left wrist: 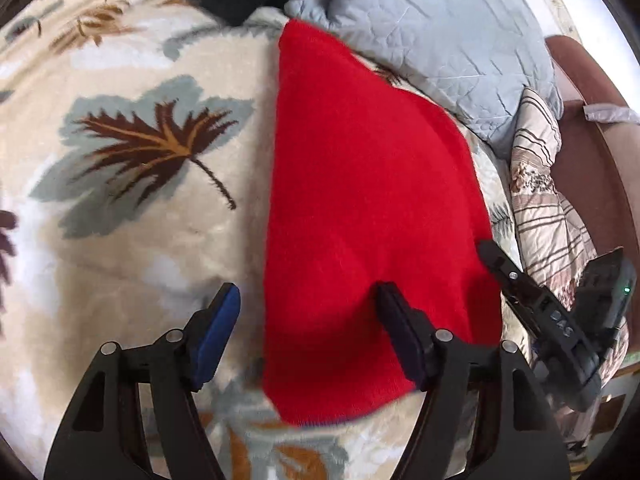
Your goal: Fold small clothes
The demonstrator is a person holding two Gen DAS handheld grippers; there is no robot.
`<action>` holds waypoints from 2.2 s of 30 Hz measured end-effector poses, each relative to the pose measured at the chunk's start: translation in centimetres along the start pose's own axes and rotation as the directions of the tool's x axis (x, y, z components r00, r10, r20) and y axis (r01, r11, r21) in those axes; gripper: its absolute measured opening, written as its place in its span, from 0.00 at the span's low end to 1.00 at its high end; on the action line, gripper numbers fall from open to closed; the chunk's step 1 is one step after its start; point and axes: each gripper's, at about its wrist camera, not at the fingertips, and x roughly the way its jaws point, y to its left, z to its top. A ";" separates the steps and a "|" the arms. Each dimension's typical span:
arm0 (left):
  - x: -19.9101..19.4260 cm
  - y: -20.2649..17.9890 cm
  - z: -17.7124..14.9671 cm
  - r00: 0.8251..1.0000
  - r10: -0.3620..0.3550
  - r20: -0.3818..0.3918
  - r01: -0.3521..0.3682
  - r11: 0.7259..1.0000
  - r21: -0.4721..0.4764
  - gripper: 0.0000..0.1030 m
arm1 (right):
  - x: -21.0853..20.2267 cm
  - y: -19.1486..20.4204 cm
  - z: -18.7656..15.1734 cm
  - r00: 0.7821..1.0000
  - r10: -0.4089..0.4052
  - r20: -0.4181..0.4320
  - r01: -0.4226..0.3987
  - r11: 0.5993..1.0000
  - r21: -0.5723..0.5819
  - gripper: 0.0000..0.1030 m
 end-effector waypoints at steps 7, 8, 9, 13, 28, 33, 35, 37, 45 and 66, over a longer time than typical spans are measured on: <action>-0.4 0.0 -1.6 0.999 0.043 0.010 -0.043 0.999 0.022 0.70 | -0.7 -0.9 -1.6 0.999 -0.040 -0.020 0.041 0.998 0.047 0.10; -0.5 0.0 -1.7 0.999 0.047 0.013 -0.048 0.999 0.025 0.70 | -0.6 -1.1 -1.6 0.999 -0.048 -0.019 0.049 0.998 0.049 0.09; -0.5 0.0 -1.7 0.999 0.052 0.015 -0.052 0.998 0.030 0.70 | -0.4 -1.4 -1.8 0.997 -0.062 -0.039 0.064 0.996 0.056 0.09; -0.1 -0.5 -1.9 0.997 0.071 0.014 -0.071 0.997 0.040 0.71 | 0.3 -1.8 -2.1 0.992 -0.087 -0.089 0.092 0.994 0.052 0.08; -1.1 1.7 -1.5 1.000 -0.021 -0.017 0.021 0.999 -0.029 0.79 | -1.2 -0.9 -0.5 0.993 -0.121 0.003 0.121 0.992 0.038 0.16; -1.6 3.3 2.4 0.997 -0.077 0.024 0.079 0.989 -0.127 0.79 | 1.0 -1.7 3.4 0.997 -0.079 -0.004 0.079 0.990 0.120 0.32; -0.8 3.0 4.1 0.997 -0.082 0.012 0.083 0.987 -0.138 0.79 | 2.8 -1.9 4.4 0.997 -0.077 -0.012 0.078 0.985 0.152 0.33; 0.2 2.5 5.2 0.997 -0.083 -0.007 0.081 0.988 -0.133 0.79 | 4.7 -2.0 5.3 0.998 -0.063 -0.025 0.066 0.982 0.175 0.37; 3.7 1.6 7.3 0.995 -0.081 -0.051 0.074 0.989 -0.128 0.83 | 7.6 0.7 7.2 0.989 -0.148 0.010 0.149 0.988 -0.052 0.15; 2.2 0.8 1.9 0.996 -0.050 -0.072 0.047 0.998 -0.041 0.87 | 1.7 -0.5 1.7 0.989 -0.137 -0.047 0.134 0.988 -0.074 0.34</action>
